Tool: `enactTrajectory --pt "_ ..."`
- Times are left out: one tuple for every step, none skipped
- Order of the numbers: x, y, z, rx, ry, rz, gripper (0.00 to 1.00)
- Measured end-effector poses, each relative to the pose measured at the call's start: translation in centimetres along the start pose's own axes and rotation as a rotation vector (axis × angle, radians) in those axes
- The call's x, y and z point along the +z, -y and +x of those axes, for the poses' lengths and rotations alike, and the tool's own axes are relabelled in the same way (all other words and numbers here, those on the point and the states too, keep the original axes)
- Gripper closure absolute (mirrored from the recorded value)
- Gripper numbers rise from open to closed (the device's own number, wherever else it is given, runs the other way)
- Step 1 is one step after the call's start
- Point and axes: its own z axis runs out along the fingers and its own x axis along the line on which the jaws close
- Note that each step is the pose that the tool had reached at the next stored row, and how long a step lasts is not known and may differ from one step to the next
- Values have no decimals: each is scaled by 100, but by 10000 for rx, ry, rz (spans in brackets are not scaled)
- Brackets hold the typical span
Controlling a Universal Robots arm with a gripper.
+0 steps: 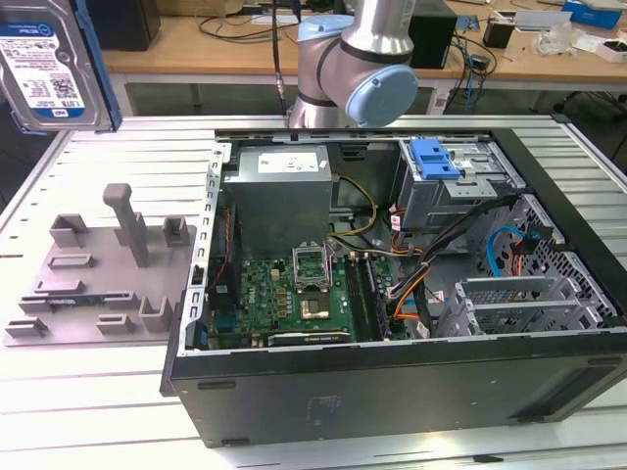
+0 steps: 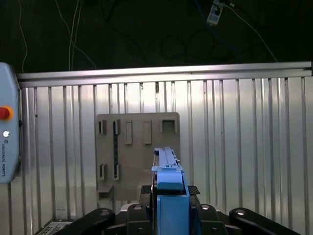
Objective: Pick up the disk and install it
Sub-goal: 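Pick up the disk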
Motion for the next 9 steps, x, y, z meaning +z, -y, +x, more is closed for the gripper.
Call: enactTrajectory --pt "1 59 22 -2 6 1 64" --pt "0 90 33 -2 8 0 64" --pt "0 130 47 -1 11 -1 64" --pt "1 167 60 0 15 0 64" --pt "1 204 73 0 17 -2 64" --pt "2 284 103 -2 25 0 64" --pt "2 327 119 -1 29 0 64" --pt "2 360 132 -1 31 -1 64" --pt "3 394 145 -2 35 0 64"
